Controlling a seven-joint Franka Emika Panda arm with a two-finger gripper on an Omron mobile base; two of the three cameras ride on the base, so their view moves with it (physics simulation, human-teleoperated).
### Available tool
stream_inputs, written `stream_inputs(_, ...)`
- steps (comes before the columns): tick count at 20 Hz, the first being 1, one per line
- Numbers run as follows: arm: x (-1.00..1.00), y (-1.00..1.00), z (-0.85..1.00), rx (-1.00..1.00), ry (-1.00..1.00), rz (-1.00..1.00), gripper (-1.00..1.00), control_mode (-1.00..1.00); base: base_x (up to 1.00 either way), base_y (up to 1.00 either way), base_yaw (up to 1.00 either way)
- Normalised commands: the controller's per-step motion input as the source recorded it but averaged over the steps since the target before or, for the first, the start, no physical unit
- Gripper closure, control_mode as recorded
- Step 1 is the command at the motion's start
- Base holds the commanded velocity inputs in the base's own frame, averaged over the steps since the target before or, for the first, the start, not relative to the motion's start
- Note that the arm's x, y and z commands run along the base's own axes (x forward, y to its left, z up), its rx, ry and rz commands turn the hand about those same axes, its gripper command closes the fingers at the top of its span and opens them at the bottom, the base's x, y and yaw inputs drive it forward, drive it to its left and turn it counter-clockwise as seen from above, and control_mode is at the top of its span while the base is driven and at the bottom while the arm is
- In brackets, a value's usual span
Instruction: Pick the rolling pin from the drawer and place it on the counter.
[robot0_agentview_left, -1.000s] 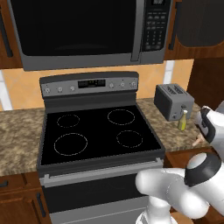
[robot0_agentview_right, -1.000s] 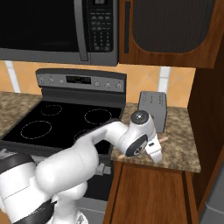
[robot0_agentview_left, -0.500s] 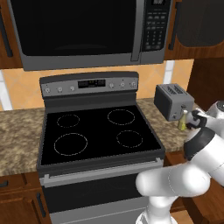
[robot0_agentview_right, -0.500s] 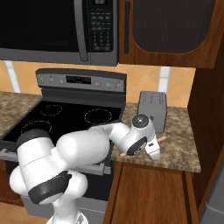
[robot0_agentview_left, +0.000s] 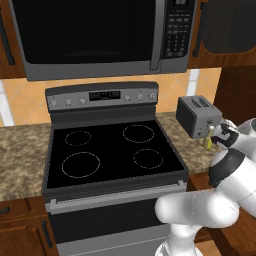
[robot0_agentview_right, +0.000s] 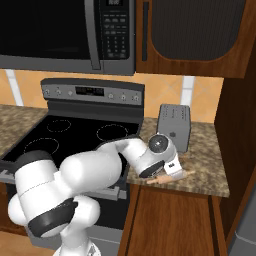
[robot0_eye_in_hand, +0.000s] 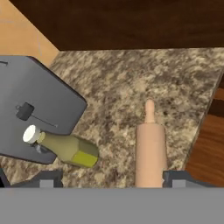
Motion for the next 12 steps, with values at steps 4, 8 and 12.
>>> stream_inputs(4,0.00,0.24,1.00,-0.05,-0.08,-0.02,-1.00,-1.00,0.00,0.00,0.00)
stream_inputs(8,-0.58,0.69,1.00,-0.07,-0.02,0.00,-1.00,-1.00,0.00,0.00,0.00)
stream_inputs(12,-1.00,1.00,0.91,-0.16,0.00,0.00,-1.00,-1.00,0.00,0.00,0.00)
